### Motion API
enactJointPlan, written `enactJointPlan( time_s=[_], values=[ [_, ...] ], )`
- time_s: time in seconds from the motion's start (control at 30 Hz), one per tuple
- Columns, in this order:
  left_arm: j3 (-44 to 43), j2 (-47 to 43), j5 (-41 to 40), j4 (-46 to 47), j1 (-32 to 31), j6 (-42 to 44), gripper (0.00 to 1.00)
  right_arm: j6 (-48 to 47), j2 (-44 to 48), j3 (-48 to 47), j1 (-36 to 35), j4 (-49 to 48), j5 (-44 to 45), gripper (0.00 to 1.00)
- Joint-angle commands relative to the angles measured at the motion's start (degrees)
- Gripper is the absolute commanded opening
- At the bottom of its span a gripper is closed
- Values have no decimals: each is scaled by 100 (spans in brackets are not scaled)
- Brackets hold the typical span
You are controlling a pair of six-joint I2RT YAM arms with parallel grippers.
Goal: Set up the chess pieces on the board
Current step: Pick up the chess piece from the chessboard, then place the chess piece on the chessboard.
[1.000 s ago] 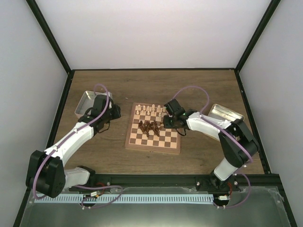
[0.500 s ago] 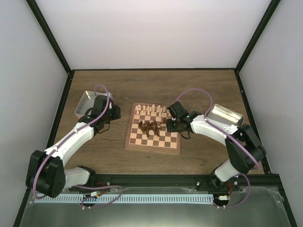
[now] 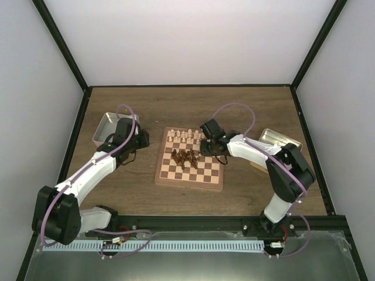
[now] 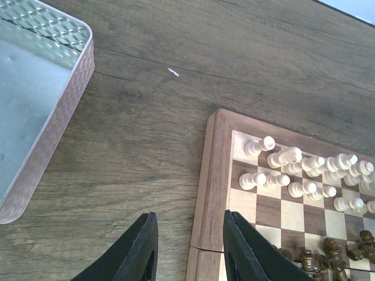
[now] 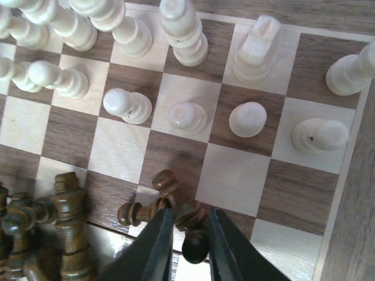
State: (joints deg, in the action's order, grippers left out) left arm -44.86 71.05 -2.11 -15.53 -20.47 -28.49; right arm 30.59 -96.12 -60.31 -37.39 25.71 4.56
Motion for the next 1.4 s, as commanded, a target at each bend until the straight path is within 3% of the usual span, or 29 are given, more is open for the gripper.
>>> enactJointPlan(
  time_s=[0.0,0.33,0.73,1.0,1.37],
  values=[
    [33,41,15,120,0,24,33,35,-34,-155,-63,98,160,17],
    [23,-13,37,127,7,10,33,-236,254,54,-59,234,2,1],
    [56,-114,134,185,1,-31,33,-580,971,640,-59,637,-626,1],
    [159,-301,308,267,-1,-38,34,-826,1401,1002,-58,143,-1455,1],
    [242,-442,268,262,-3,-64,34,-322,1572,1159,-59,558,-335,2]
  ],
)
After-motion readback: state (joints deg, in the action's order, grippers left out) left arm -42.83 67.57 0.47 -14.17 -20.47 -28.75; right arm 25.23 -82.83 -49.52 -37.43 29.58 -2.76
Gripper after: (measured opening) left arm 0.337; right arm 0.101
